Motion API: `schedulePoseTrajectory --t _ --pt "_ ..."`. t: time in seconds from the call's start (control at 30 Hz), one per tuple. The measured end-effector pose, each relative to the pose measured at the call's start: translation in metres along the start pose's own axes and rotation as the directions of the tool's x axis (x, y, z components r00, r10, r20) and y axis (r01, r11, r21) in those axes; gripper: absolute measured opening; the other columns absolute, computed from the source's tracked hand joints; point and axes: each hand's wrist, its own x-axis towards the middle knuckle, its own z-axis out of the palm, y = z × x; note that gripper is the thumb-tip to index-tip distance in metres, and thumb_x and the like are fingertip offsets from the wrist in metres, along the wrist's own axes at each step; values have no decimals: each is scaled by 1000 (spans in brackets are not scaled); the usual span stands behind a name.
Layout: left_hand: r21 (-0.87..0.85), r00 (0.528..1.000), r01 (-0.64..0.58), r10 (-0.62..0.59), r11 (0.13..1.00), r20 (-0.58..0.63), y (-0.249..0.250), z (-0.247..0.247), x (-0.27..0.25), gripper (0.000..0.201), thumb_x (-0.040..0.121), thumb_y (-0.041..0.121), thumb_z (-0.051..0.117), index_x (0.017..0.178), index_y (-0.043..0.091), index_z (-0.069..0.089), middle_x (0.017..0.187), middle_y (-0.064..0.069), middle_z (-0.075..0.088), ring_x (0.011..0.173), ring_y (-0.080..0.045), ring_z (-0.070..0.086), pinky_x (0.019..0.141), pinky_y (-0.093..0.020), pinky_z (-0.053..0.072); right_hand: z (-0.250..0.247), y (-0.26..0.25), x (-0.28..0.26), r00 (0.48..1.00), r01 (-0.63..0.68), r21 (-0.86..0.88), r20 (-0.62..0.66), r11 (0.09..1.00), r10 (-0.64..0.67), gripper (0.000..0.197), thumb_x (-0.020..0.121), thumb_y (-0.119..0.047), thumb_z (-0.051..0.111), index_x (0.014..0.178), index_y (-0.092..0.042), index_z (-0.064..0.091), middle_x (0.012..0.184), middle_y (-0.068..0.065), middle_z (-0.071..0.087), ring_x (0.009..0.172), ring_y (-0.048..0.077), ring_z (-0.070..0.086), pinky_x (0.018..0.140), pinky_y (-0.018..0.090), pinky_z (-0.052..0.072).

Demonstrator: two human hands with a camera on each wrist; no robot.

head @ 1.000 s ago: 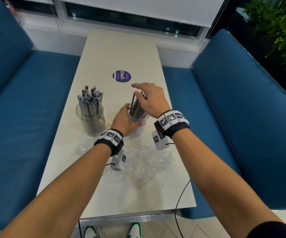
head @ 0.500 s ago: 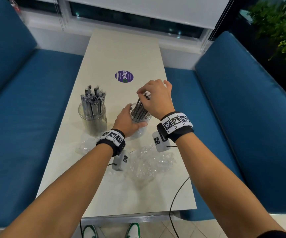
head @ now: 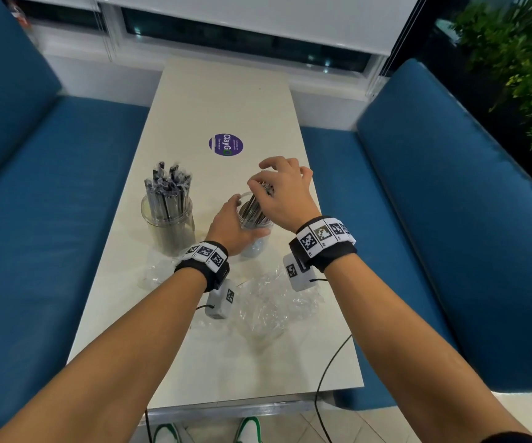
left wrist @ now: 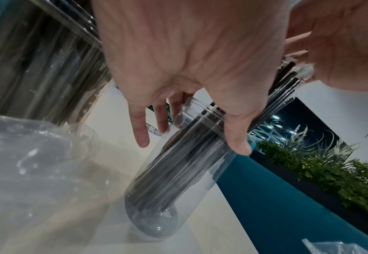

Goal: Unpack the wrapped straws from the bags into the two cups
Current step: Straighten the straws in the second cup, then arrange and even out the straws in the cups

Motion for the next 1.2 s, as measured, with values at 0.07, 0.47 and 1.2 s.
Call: schedulePoseTrajectory --t 0.07,0.47,1.2 --pt "3 1000 -3 3 1000 2 0 0 1 115 72 50 94 162 16 32 160 -5 48 144 -28 51 118 -44 43 -2 0 2 1000 -15 91 -17 996 16 31 105 -32 48 105 -24 78 130 -2 62 124 21 46 104 40 26" --pt "1 996 74 -74 997 40 3 2 1 135 66 56 96 165 10 16 166 -13 40 151 -32 42 122 -46 40 4 6 -3 998 -58 113 -8 992 59 31 107 -23 42 119 -17 71 129 3 64 117 25 51 102 43 43" --pt "12 763 -49 45 999 -645 -45 -146 -82 32 83 31 69 109 16 56 104 -2 60 95 -22 57 84 -43 52 27 -126 45 981 157 276 68 948 -182 49 90 -40 65 137 -32 59 127 4 60 120 27 53 104 52 46"
